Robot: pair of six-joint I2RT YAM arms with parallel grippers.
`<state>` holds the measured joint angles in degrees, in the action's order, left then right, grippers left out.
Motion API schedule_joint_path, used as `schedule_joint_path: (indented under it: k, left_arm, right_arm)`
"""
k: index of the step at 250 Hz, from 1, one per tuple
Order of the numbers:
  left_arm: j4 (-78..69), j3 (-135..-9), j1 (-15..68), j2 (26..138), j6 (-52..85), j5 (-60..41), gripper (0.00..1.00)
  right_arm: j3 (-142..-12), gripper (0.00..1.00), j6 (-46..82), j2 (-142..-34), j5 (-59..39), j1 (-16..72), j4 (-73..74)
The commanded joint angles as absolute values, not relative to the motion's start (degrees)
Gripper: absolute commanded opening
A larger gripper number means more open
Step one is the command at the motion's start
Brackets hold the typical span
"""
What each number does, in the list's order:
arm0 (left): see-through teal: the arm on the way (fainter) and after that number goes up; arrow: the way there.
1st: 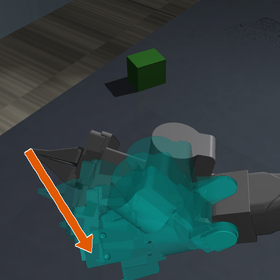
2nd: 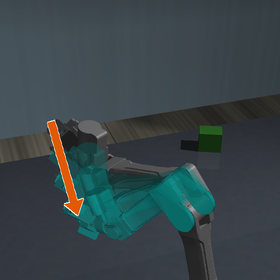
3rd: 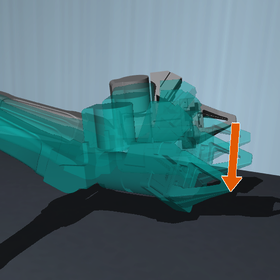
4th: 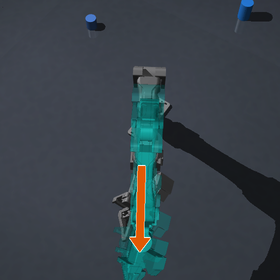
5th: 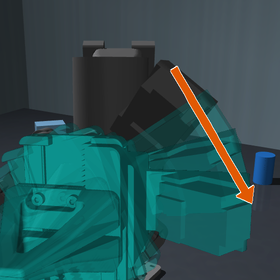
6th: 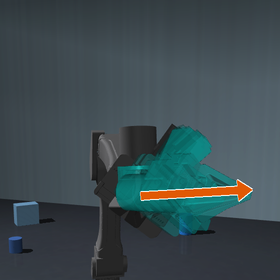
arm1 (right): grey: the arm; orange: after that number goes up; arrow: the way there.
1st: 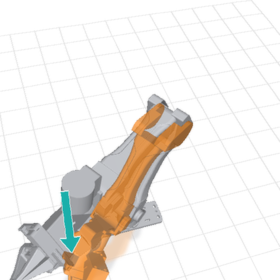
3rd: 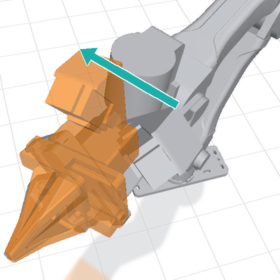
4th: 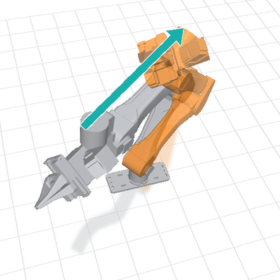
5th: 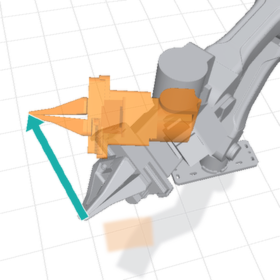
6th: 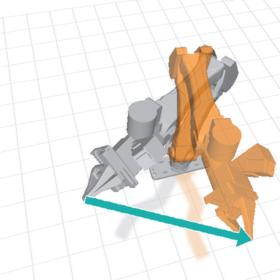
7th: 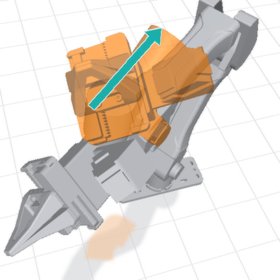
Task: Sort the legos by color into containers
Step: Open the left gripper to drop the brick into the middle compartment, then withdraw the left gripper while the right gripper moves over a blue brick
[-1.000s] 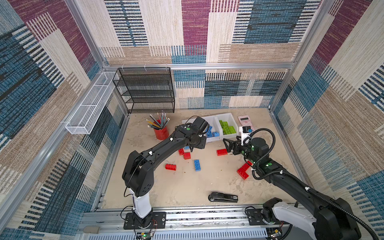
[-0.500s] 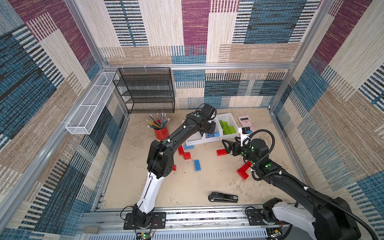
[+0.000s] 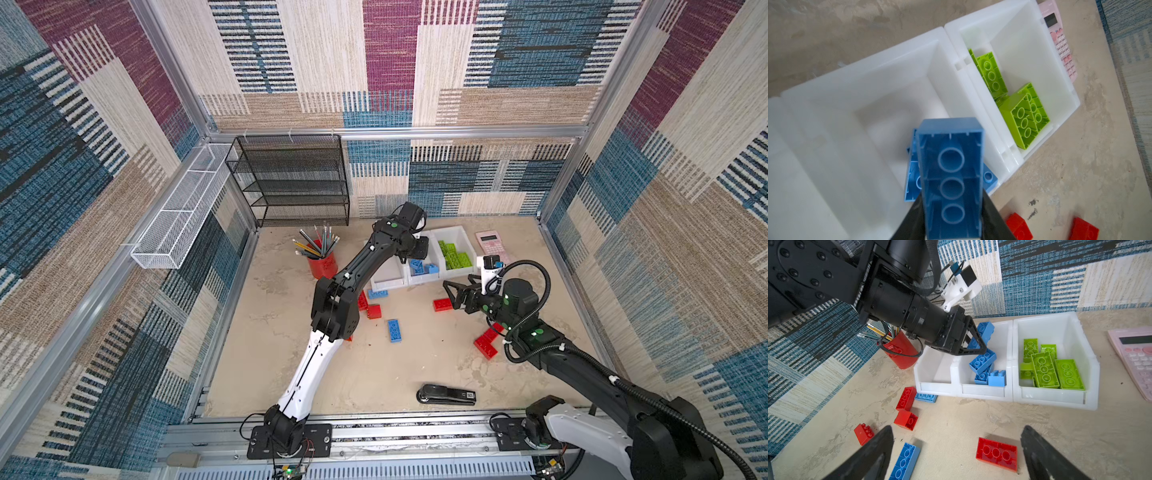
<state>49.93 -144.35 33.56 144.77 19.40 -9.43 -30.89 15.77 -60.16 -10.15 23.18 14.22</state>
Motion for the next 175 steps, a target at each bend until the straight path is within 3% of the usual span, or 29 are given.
schedule_joint_path:
  k: [1, 45, 100, 175]
  left_arm:
    - [49.68, -144.05, 33.40, 143.90, 20.31, -11.16, 0.49]
    - [49.96, -141.26, 33.33, 140.42, 19.86, -10.28, 0.57]
    - [48.74, -132.39, 33.27, 132.06, 20.03, -8.86, 0.57]
    - [40.34, -105.64, 33.31, 108.69, 21.51, -5.77, 0.57]
  right_arm:
    - [-31.58, 0.96, 15.69, -59.60, -10.54, 23.31, 14.61]
    - [-33.21, 0.97, 15.45, -58.68, -10.63, 23.73, 12.04]
    - [-34.75, 0.97, 14.70, -55.02, -9.54, 23.77, 5.78]
    - [-38.72, 0.98, 14.83, -55.89, -7.56, 26.38, -3.43]
